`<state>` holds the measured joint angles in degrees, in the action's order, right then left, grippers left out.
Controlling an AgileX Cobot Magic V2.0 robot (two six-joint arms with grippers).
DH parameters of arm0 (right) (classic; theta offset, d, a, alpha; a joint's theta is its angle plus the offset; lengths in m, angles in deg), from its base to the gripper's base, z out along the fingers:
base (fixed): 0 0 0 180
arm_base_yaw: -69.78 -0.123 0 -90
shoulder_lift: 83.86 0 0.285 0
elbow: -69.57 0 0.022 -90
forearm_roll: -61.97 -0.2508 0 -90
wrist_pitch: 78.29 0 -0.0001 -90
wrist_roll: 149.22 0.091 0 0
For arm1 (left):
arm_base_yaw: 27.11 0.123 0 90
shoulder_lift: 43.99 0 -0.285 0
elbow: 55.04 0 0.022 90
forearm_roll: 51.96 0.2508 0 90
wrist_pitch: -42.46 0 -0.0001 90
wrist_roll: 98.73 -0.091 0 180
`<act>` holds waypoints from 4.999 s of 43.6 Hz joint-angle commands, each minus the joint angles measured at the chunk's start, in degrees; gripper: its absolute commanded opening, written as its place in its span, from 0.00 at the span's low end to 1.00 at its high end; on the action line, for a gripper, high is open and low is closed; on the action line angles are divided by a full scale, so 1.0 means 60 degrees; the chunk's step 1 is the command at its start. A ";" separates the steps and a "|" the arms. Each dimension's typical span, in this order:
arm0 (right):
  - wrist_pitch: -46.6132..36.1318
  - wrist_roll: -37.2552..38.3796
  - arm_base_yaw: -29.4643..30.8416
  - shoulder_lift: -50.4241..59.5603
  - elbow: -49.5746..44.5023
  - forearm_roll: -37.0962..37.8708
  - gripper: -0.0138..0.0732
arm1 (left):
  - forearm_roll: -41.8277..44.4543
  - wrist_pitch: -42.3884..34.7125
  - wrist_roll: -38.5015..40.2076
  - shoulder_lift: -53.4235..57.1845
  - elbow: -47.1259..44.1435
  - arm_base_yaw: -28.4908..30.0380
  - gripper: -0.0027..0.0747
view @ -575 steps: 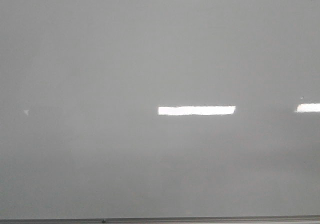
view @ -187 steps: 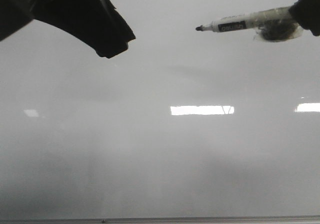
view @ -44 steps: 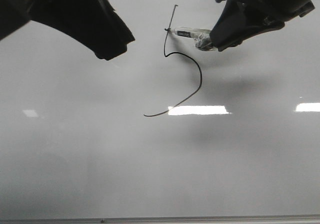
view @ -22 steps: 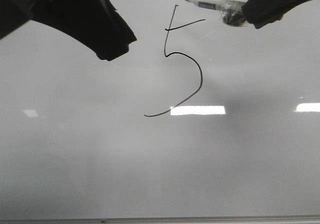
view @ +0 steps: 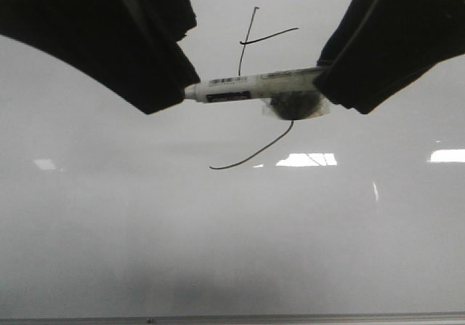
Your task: Write number 5 on whiteboard
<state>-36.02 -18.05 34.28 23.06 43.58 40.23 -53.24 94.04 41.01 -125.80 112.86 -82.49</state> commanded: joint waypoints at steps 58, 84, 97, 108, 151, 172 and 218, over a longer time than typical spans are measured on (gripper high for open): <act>-0.1360 0.0649 -0.0181 0.1072 0.0262 -0.1000 0.70 | 0.0132 -0.0571 0.0329 0.0120 0.0284 -0.0019 0.03; -0.3728 0.4736 0.5306 0.5649 -0.3478 -0.0626 0.23 | -0.2737 -0.2874 0.2665 0.2378 -0.2222 0.5467 0.03; -0.4168 0.4736 0.5305 0.6878 -0.4178 -0.0626 0.08 | -0.3121 -0.3602 0.2665 0.3970 -0.4212 0.8296 0.01; -0.4168 0.4736 0.5305 0.6878 -0.4178 -0.0626 0.08 | -0.3981 -0.5376 0.2682 0.4523 -0.5268 0.9318 0.01; -0.4168 0.4736 0.5305 0.6878 -0.4178 -0.0626 0.08 | -0.5380 -0.9293 0.2608 0.0492 -0.5336 0.9938 0.01; -0.4168 0.4736 0.5305 0.6878 -0.4178 -0.0626 0.08 | -0.4841 -0.9722 0.2608 -0.0124 -0.4835 0.9352 0.01; -0.4168 0.4736 0.5305 0.6878 -0.4178 -0.0626 0.08 | -0.4730 -1.0947 0.2608 -0.1242 -0.4799 0.9168 0.01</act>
<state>-56.78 10.53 65.64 64.47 16.98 37.15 -81.97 32.55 56.56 -133.25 82.05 -27.20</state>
